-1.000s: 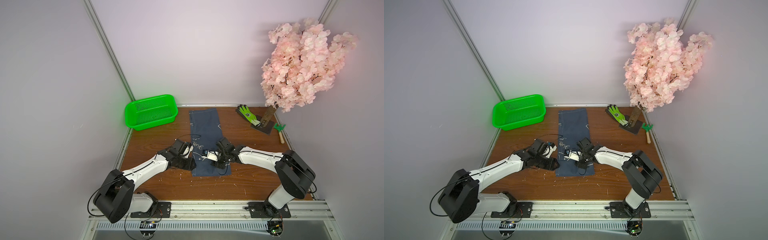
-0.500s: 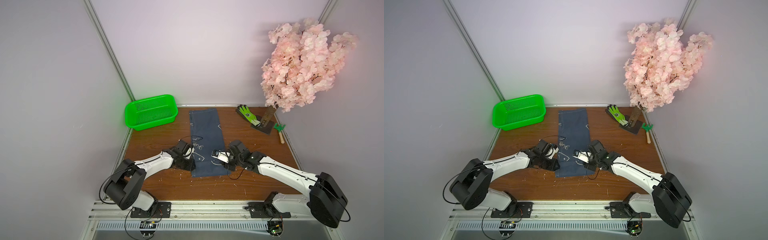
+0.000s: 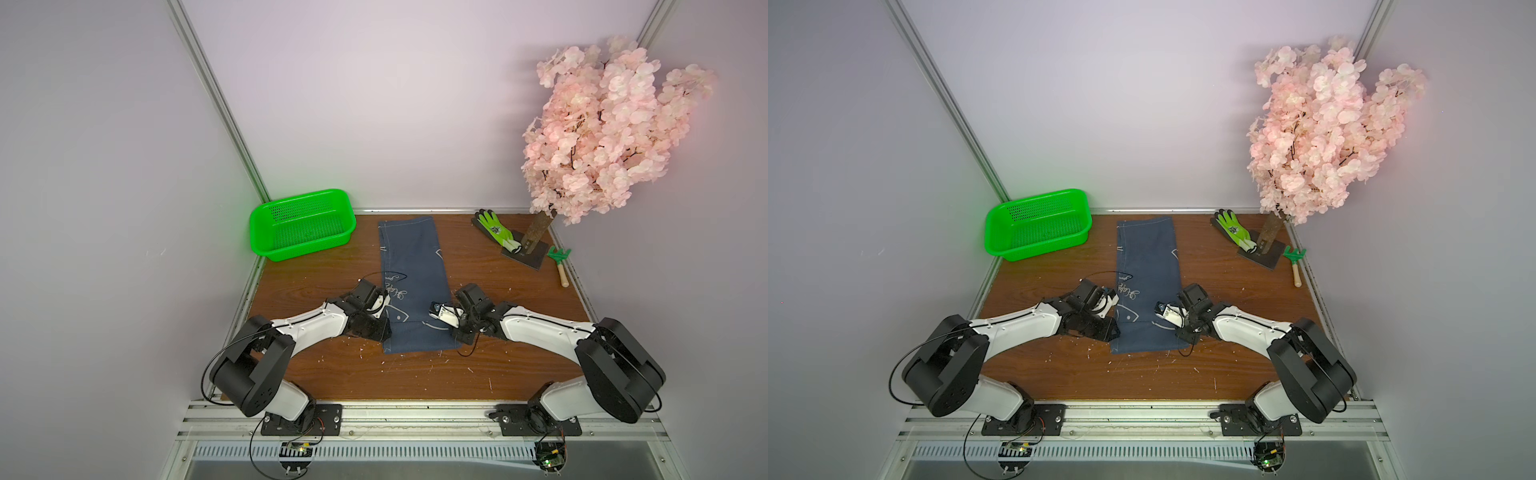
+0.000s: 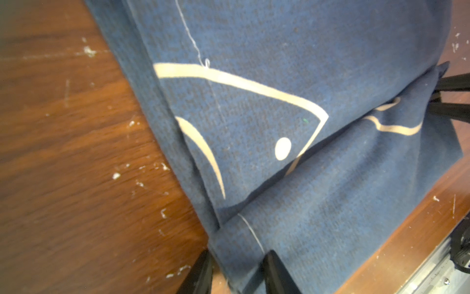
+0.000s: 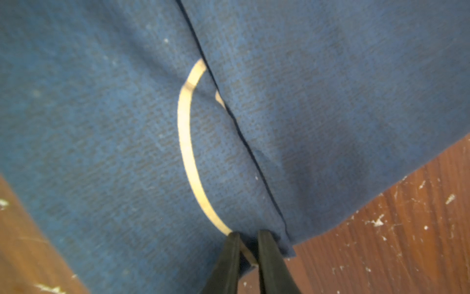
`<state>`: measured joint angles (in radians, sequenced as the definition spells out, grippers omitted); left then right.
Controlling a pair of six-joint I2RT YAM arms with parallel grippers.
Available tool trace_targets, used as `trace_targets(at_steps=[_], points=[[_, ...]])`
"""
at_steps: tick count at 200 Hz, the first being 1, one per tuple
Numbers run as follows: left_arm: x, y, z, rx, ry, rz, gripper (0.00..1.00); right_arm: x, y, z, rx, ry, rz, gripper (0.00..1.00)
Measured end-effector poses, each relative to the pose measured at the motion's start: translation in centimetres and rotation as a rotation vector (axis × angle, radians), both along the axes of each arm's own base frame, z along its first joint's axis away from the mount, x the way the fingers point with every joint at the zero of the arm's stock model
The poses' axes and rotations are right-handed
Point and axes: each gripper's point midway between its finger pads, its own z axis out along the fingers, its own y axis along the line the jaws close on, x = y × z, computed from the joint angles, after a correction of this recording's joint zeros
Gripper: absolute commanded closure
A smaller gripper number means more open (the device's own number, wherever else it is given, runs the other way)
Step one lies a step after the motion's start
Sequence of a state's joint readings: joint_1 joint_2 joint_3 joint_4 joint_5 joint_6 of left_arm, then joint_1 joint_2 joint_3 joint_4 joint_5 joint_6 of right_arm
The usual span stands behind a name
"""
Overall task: Roll up the pillowcase
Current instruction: Roll the pillowcase at the center of the board.
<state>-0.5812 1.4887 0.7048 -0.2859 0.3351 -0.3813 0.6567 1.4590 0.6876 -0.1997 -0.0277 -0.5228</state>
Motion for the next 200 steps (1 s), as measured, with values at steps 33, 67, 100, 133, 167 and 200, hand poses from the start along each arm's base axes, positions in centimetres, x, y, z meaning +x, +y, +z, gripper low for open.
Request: trace_targets(at_steps=[33, 67, 100, 133, 167, 200], points=[[0.3, 0.1, -0.1, 0.008, -0.011, 0.008, 0.64, -0.3, -0.1, 1.0, -0.015, -0.009, 0.013, 0.59], [0.8, -0.1, 0.0, -0.005, -0.022, 0.014, 0.64, -1.6, 2.4, 5.6, 0.065, -0.134, 0.128, 0.38], [0.9, 0.0, 0.0, -0.019, -0.013, 0.018, 0.64, -4.6, 6.2, 7.6, 0.152, -0.206, 0.301, 0.29], [1.0, 0.0, 0.0, -0.027, -0.004, 0.021, 0.64, -6.3, 8.2, 4.9, 0.122, -0.167, 0.39, 0.26], [1.3, 0.0, 0.0, -0.023, -0.006, 0.023, 0.64, -6.9, 9.0, 2.4, 0.058, -0.153, 0.428, 0.28], [1.3, 0.1, 0.0, -0.018, -0.003, 0.019, 0.64, -7.1, 8.9, 0.7, 0.003, -0.139, 0.438, 0.34]])
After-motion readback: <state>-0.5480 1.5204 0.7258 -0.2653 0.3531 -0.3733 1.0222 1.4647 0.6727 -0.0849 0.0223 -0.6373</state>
